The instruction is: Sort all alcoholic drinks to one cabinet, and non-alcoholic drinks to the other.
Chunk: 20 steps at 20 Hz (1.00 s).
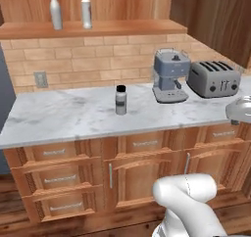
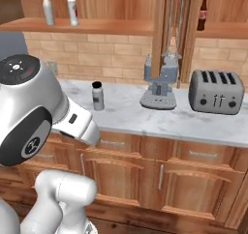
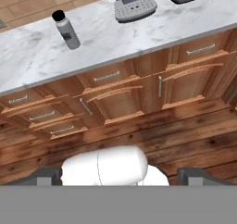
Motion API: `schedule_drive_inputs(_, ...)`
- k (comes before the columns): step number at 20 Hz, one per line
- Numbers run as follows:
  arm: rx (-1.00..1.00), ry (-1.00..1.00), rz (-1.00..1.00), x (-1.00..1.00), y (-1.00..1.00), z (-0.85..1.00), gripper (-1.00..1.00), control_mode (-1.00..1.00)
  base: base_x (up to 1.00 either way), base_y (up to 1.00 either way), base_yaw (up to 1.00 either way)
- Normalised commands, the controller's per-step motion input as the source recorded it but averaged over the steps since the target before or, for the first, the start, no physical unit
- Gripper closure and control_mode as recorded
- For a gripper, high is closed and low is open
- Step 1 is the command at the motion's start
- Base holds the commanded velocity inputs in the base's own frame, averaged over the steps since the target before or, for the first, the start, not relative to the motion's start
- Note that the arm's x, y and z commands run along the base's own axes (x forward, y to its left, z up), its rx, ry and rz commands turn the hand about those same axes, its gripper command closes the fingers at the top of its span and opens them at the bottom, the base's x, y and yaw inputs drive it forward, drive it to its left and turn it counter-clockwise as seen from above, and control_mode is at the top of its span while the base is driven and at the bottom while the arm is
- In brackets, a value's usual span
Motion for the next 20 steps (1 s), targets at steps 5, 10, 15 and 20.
schedule_drive_inputs(5,0.00,0.00,0.00,0.00,0.00,0.00,-1.00,1.00,-0.01,0.99,0.00)
schedule_drive_inputs(10,0.00,0.00,0.00,0.00,0.00,0.00,-1.00,1.00,0.53,0.81,0.00)
schedule_drive_inputs(15,0.00,0.00,0.00,0.00,0.00,0.00,-1.00,1.00,0.93,0.38,0.00)
schedule_drive_inputs(20,0.00,0.00,0.00,0.00,0.00,0.00,-1.00,1.00,0.77,0.16,0.00)
